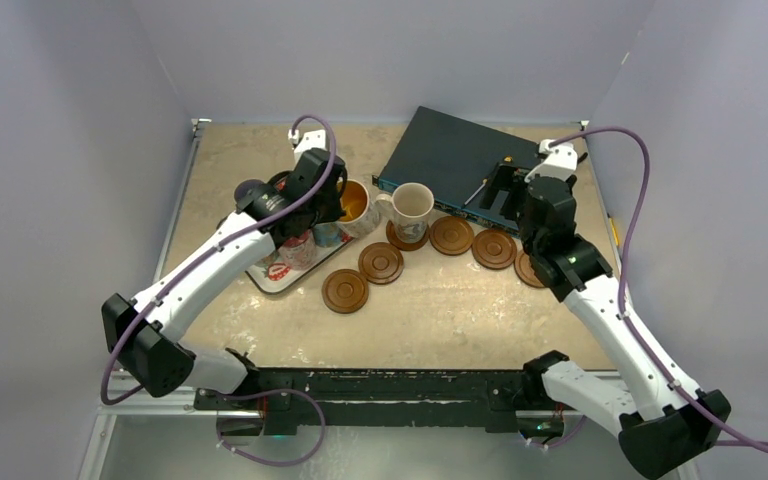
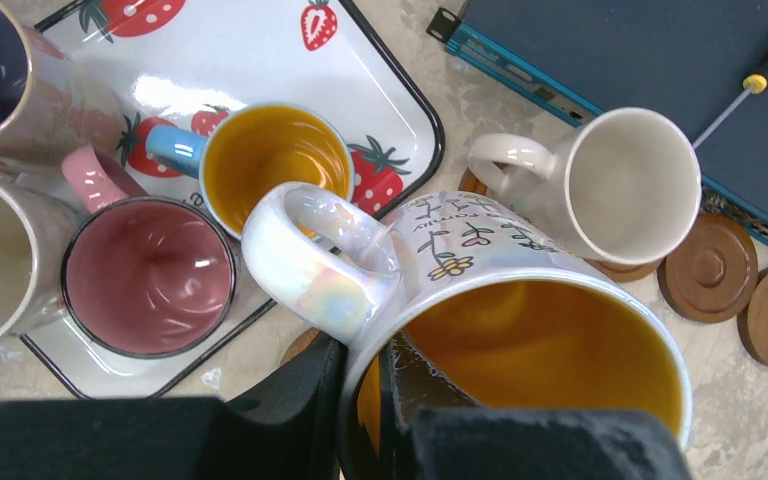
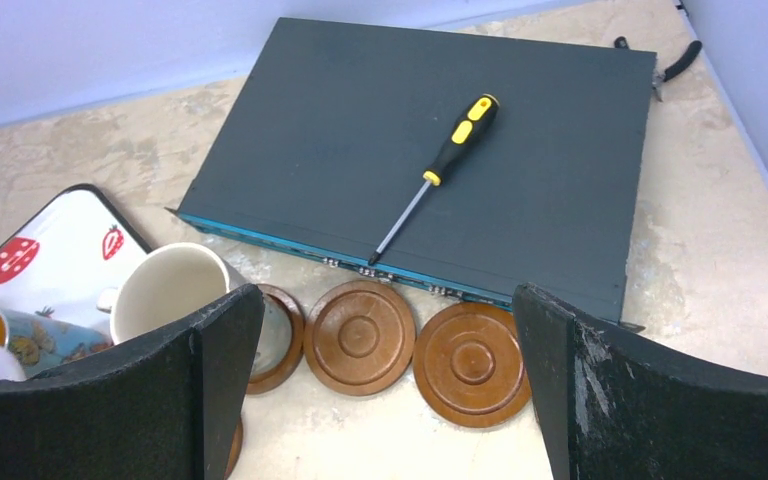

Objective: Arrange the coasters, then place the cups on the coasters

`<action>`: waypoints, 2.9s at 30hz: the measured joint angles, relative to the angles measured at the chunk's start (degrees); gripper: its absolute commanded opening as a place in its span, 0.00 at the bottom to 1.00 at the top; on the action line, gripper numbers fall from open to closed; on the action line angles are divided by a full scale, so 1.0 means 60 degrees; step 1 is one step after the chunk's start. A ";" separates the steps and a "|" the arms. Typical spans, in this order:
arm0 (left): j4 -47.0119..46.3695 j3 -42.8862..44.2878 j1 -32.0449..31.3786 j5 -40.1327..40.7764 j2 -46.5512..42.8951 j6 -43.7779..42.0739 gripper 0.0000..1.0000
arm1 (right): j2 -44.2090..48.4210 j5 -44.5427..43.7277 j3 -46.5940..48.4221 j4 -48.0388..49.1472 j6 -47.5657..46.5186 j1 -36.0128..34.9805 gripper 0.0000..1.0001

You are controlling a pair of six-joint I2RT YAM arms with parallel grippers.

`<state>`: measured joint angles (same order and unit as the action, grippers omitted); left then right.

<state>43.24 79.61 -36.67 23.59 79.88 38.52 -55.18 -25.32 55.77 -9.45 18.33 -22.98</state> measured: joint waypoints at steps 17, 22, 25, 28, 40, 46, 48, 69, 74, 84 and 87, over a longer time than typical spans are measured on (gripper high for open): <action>-0.0047 -0.1224 -0.1614 0.0138 0.0790 0.1432 0.00 | 0.0488 -0.0834 -0.0484 -0.0033 -0.0047 0.0004 0.98; -0.0175 -0.1224 -0.1625 0.0171 0.1279 0.1745 0.00 | 0.0539 -0.0852 -0.0543 -0.0026 -0.0058 0.0004 0.98; -0.0259 -0.1224 -0.1668 0.0266 0.1435 0.1942 0.00 | 0.0543 -0.0852 -0.0590 -0.0022 -0.0058 0.0004 0.98; -0.0390 -0.1224 -0.1716 0.0379 0.1581 0.2047 0.00 | 0.0565 -0.0849 -0.0623 -0.0033 -0.0058 0.0004 0.98; -0.0543 -0.1209 -0.1727 0.0648 0.2583 0.2149 0.00 | 0.0597 -0.0831 -0.0627 -0.0026 -0.0058 0.0004 0.98; -0.0546 -0.1035 -0.1727 0.0794 0.2652 0.2142 0.00 | 0.0590 -0.0820 -0.0627 -0.0022 -0.0058 0.0004 0.98; -0.0557 -0.1005 -0.1727 0.0820 0.2652 0.2142 0.00 | 0.0583 -0.0809 -0.0630 -0.0022 -0.0058 0.0004 0.98; -0.0761 -0.0871 -0.1727 0.0943 0.3082 0.1891 0.00 | 0.0561 -0.0594 -0.0634 -0.0022 -0.0058 0.0004 0.98; -0.0816 -0.0871 -0.1727 0.0987 0.3104 0.1887 0.00 | 0.0455 -0.0572 -0.0641 -0.0022 -0.0058 0.0004 0.98; -0.0831 -0.0874 -0.1727 0.1038 0.3115 0.1858 0.13 | 0.0437 -0.0557 -0.0641 -0.0022 -0.0058 0.0000 0.98; -0.0863 -0.0871 -0.1727 0.1078 0.3115 0.1818 0.21 | 0.0437 -0.0535 -0.0656 -0.0022 -0.0058 0.0004 0.98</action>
<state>38.06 74.39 -47.03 30.06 98.56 49.43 -52.56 -28.53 51.83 -9.58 17.98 -22.96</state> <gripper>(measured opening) 0.134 0.976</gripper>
